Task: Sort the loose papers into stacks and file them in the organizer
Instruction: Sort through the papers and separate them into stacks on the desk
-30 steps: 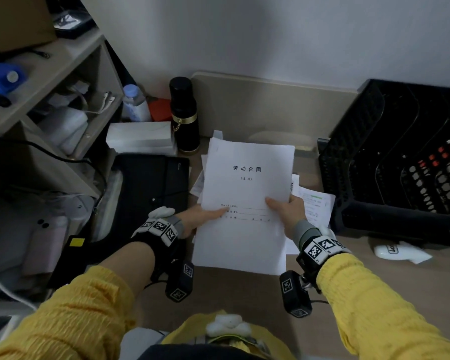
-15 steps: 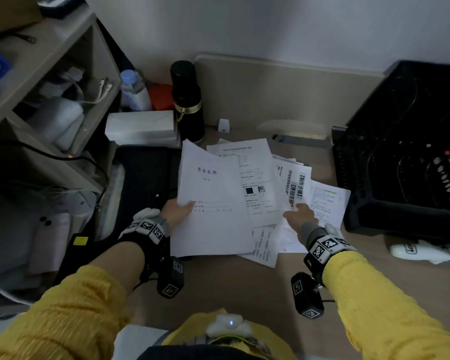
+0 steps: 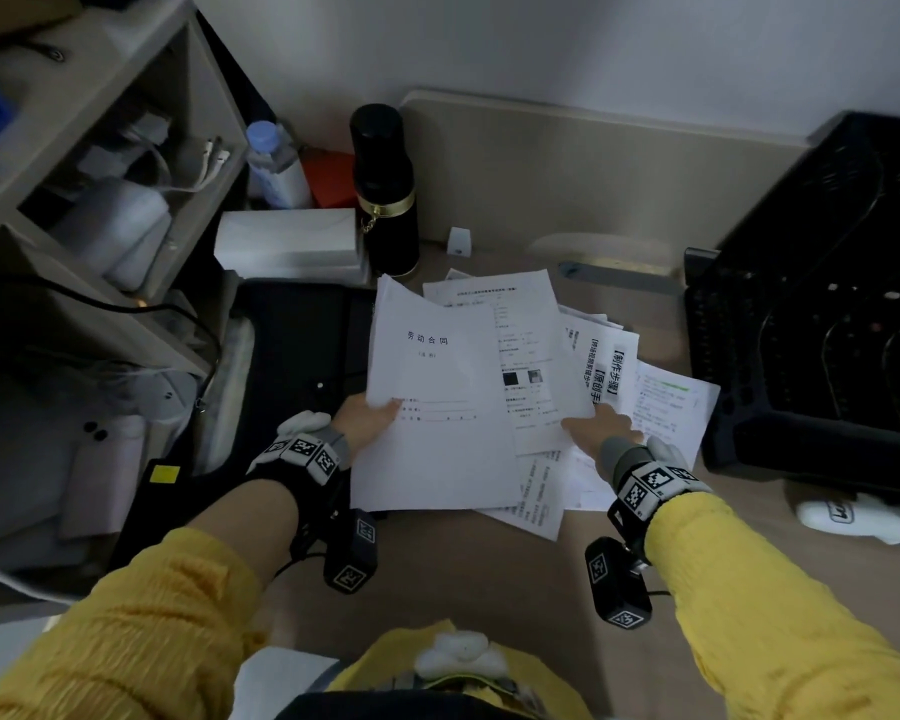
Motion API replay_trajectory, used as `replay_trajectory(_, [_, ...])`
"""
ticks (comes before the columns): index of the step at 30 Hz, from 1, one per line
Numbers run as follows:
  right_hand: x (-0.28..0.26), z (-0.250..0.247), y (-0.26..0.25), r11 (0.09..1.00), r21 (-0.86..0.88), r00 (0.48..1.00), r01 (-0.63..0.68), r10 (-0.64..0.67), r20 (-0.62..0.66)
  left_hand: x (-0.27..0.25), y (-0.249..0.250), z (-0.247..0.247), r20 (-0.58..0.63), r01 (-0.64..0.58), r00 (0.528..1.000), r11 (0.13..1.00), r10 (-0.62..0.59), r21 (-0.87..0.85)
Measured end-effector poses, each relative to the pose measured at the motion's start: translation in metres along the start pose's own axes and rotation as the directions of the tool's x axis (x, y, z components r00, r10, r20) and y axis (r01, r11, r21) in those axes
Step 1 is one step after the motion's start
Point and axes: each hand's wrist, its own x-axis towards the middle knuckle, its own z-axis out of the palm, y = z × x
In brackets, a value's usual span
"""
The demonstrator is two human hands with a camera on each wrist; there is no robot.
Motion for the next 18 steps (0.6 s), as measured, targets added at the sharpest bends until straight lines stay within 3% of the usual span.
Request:
replay_trajectory(5, [0.011, 0.003, 0.002, 0.974, 0.219, 0.997, 0.053, -0.062, 0.035, -0.001, 0.000, 0.000, -0.008, -0.003, 1.000, 1.000, 0.003, -0.001])
replay_trajectory(11, [0.011, -0.004, -0.002, 0.963, 0.236, 0.987, 0.128, -0.146, 0.062, 0.001, 0.000, -0.003, 0.009, 0.015, 1.000, 1.000, -0.015, -0.026])
replay_trajectory(18, [0.015, -0.002, -0.006, 0.935, 0.318, 0.987, 0.156, -0.159, -0.015, -0.004, 0.002, -0.002, 0.058, 0.024, 0.998, 0.984, -0.014, -0.177])
